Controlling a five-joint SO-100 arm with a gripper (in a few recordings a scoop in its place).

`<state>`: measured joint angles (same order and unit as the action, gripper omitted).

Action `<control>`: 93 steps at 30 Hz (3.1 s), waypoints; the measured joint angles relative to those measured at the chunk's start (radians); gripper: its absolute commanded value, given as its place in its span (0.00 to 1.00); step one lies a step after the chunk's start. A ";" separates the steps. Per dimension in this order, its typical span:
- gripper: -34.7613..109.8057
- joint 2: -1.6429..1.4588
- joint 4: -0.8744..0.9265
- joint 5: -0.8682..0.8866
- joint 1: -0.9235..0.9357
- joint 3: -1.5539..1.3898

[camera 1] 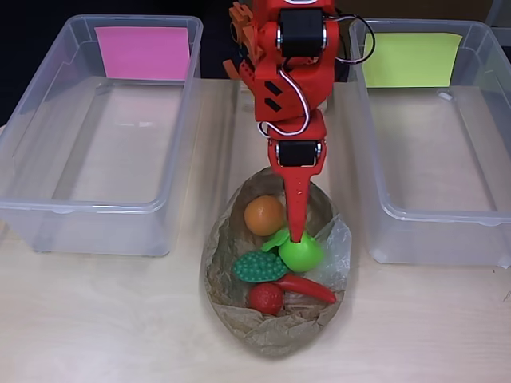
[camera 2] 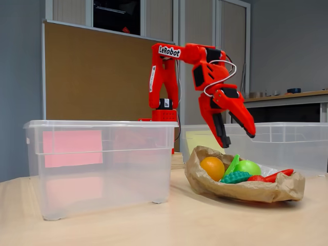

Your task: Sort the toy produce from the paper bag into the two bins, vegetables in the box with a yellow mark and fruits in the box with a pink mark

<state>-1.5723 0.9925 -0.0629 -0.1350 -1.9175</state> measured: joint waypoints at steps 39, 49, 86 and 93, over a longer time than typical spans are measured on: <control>0.24 0.179 0.089 0.020 0.025 0.166; 0.24 0.172 0.517 0.092 -0.040 0.586; 0.28 -0.221 0.166 2.175 -1.299 -0.106; 0.33 -0.190 0.017 2.287 -1.379 -0.225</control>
<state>-1.7625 1.0094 2.2243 -1.5140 -2.1430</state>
